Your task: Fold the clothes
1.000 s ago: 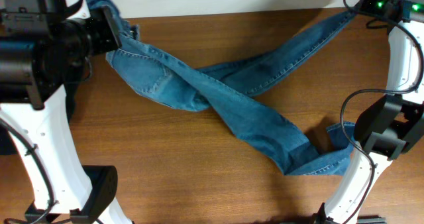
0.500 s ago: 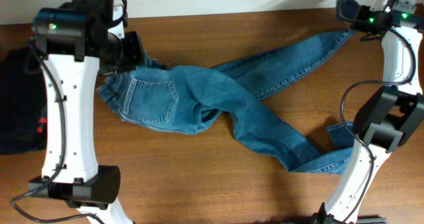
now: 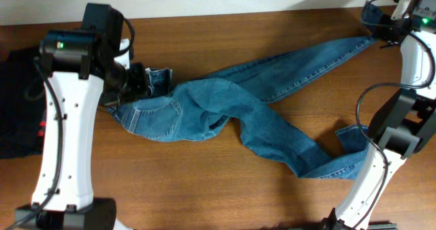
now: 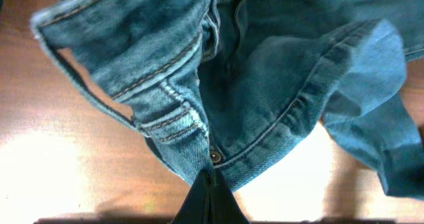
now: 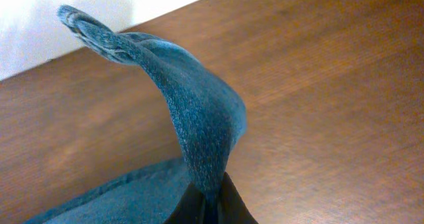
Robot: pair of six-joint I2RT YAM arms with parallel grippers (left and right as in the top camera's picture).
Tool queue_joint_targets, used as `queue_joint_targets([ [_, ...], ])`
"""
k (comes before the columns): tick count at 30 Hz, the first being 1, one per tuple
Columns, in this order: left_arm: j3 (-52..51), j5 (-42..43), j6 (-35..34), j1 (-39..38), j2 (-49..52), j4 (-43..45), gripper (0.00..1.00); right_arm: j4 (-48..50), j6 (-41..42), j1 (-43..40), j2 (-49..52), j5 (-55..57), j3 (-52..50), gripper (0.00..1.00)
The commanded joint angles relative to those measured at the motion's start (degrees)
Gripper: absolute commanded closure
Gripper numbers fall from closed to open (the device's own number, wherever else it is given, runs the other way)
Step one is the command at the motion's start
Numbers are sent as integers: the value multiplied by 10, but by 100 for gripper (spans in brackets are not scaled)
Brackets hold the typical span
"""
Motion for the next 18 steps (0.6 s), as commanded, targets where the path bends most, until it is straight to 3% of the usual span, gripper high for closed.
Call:
queue_joint_targets([
  [1,-31,0,0,-1,-41,-1,100,-3,-6,-26,10,45,-2,96],
  [17,-191,-9,-14,-1,-141,-1,99,-22,-23,-78,38,28,-2,96],
  [18,-203,-9,-15,-1,-141,-1,99,-25,-23,-78,43,31,-2,89],
])
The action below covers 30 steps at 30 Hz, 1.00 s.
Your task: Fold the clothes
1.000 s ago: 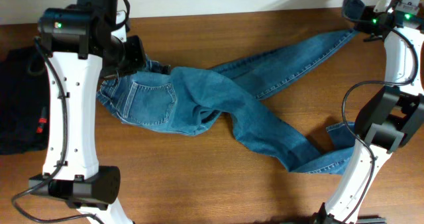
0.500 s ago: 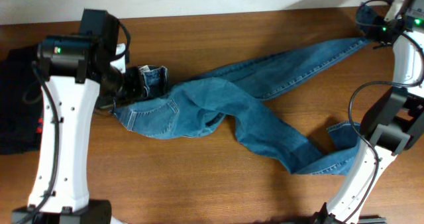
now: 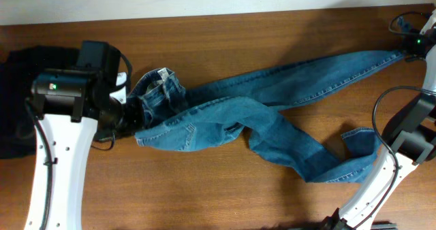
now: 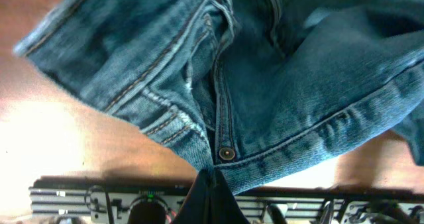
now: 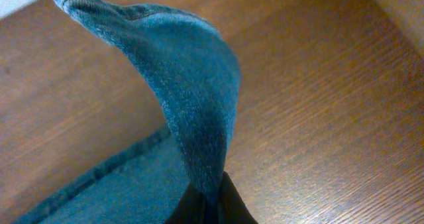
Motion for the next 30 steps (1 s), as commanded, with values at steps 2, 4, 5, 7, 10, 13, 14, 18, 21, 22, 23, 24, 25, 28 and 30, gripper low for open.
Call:
queue_joint_targets([
  [2,-46,-8,-9,-1,-8,-1,98,-6,-11,-3,30,2,-2,54],
  [4,-64,-8,-9,-1,-8,-1,89,-9,-11,-4,30,9,-2,39],
  [5,-71,-8,-9,-1,-8,-1,82,-9,-11,-4,30,18,-2,31],
  [7,-85,-8,-9,-1,-8,-1,48,-11,-11,-4,29,44,0,13],
  [10,-102,-5,-9,-1,-9,-1,29,-24,-12,-4,26,60,7,2],
  [13,-110,-6,-9,-1,-9,-1,29,-35,-11,-4,23,59,19,1],
  [14,-110,-7,-9,-1,-9,1,32,-39,-11,-3,19,59,25,1],
  [18,-110,-19,-9,-1,-17,32,37,-49,-11,0,-11,39,47,1],
  [21,-110,-50,-9,-1,-24,71,37,-67,-8,4,-46,6,71,1],
  [22,-110,-65,-9,-1,-24,87,37,-72,-4,5,-56,5,75,1],
  [23,-110,-76,-9,-1,-23,102,37,-81,3,6,-68,5,80,1],
  [24,-111,-82,-8,-1,-21,122,36,-90,7,7,-78,5,82,1],
  [25,-111,-84,-8,-1,-20,141,36,-99,7,9,-88,4,83,1],
  [28,-118,-85,28,-1,-12,222,23,-139,6,17,-109,-27,83,1],
  [30,-121,-84,64,-1,1,282,18,-177,6,25,-115,-57,83,1],
])
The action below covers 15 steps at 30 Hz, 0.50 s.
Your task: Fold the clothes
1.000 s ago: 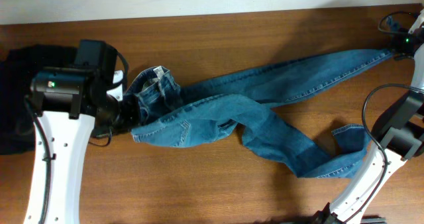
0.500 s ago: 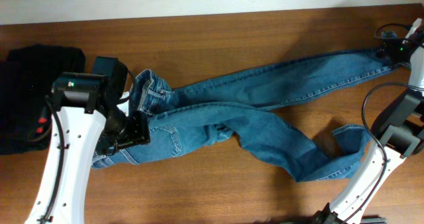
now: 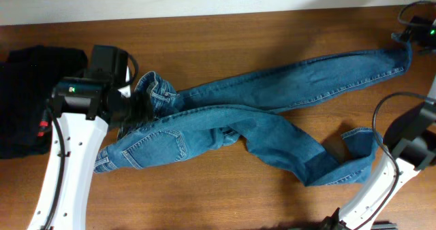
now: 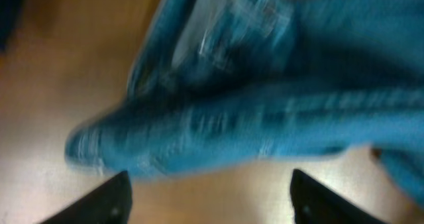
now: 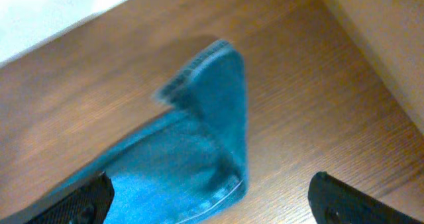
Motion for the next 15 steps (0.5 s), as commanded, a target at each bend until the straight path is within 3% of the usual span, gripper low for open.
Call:
queue_joint_targets([
  [1,-7,-14,63,-1,20,61,16,-47,6,19,-31,-66,12,1],
  [6,-7,12,120,-1,91,137,13,-153,6,51,-31,-98,12,1],
  [12,-7,53,122,0,207,206,13,-241,6,97,-31,-100,12,1],
  [15,-7,91,122,0,247,247,18,-263,6,122,-31,-99,12,1],
])
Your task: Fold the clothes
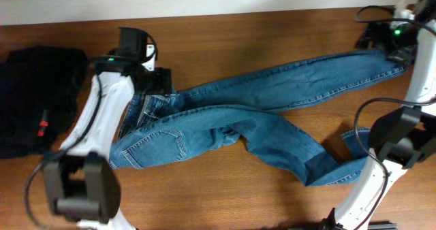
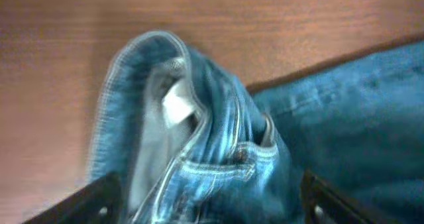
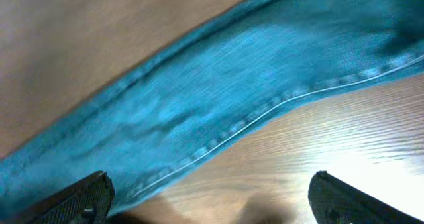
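Note:
A pair of blue jeans (image 1: 225, 118) lies on the wooden table (image 1: 225, 33). Its waist (image 1: 146, 111) is at the left, one leg (image 1: 320, 70) stretches to the back right, and the other leg (image 1: 306, 155) runs to the front right with its end folded over. My left gripper (image 1: 160, 84) hovers open above the waistband (image 2: 192, 138); its fingers (image 2: 99, 197) stand wide apart with denim below them. My right gripper (image 1: 381, 43) is open over the far leg's end (image 3: 218, 85), holding nothing.
A black garment (image 1: 34, 101) lies in a heap at the table's left edge. The white wall runs along the table's back edge. The right arm's lower link (image 1: 388, 162) stands beside the front leg's cuff.
Both grippers remain open. The left one has shifted from the waist's left side toward the back, over the waistband. The right one has come in leftward over the far leg. The jeans lie unchanged.
First the left gripper was shut on the waistband and the right one on a leg's cuff, the jeans bunched. Then the two stood farther apart and that leg was stretched. After that both were open and the jeans lay spread out; now the grippers hover over them.

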Robot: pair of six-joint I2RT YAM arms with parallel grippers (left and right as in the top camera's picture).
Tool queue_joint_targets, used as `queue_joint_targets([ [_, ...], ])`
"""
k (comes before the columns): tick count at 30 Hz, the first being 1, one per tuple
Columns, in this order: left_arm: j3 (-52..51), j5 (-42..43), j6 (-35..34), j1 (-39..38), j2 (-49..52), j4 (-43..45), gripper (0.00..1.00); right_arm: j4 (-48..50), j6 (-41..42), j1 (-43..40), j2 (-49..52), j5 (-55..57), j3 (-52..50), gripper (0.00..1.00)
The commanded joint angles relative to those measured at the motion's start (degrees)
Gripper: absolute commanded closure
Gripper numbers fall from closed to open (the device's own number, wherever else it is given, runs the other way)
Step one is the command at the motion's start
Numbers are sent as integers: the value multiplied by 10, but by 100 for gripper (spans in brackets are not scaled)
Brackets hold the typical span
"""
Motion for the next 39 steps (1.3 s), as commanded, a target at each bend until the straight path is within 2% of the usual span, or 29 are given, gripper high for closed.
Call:
queue_joint_targets([
  [1,-4,62,16,0,36,27,19,-14,3,28,1,-12,0,1],
  [5,-4,69,16,0,55,46,29,-43,2,61,1,-12,0,1],
  [9,-4,68,16,0,64,62,31,-71,0,86,1,-10,0,1],
  [10,-4,68,16,0,65,68,35,-76,0,90,1,-10,0,1],
  [11,-4,66,16,0,65,72,46,-81,1,93,1,-10,0,1],
  [12,-4,62,16,0,65,77,62,-88,1,96,1,-10,0,1],
  [13,-4,53,16,0,65,83,75,-95,1,97,1,-10,0,1],
  [14,-4,43,16,0,65,87,84,-107,1,97,1,-10,0,1],
  [19,-4,26,16,1,65,106,99,-121,1,99,-1,-11,-4,1],
  [25,-2,26,16,2,65,169,99,-121,-11,103,-19,-10,-4,1],
  [30,-1,26,32,5,65,176,99,-121,-12,102,-32,-10,-4,1],
  [31,-1,25,33,6,65,174,94,-121,-12,102,-32,-10,-4,1],
  [34,-1,24,33,6,65,162,57,-121,-12,103,-32,-10,-4,1],
  [35,-1,24,33,6,65,158,53,-121,-12,103,-32,-10,-5,1],
  [39,-1,24,33,6,65,144,53,-121,-12,103,-32,-10,-5,1],
])
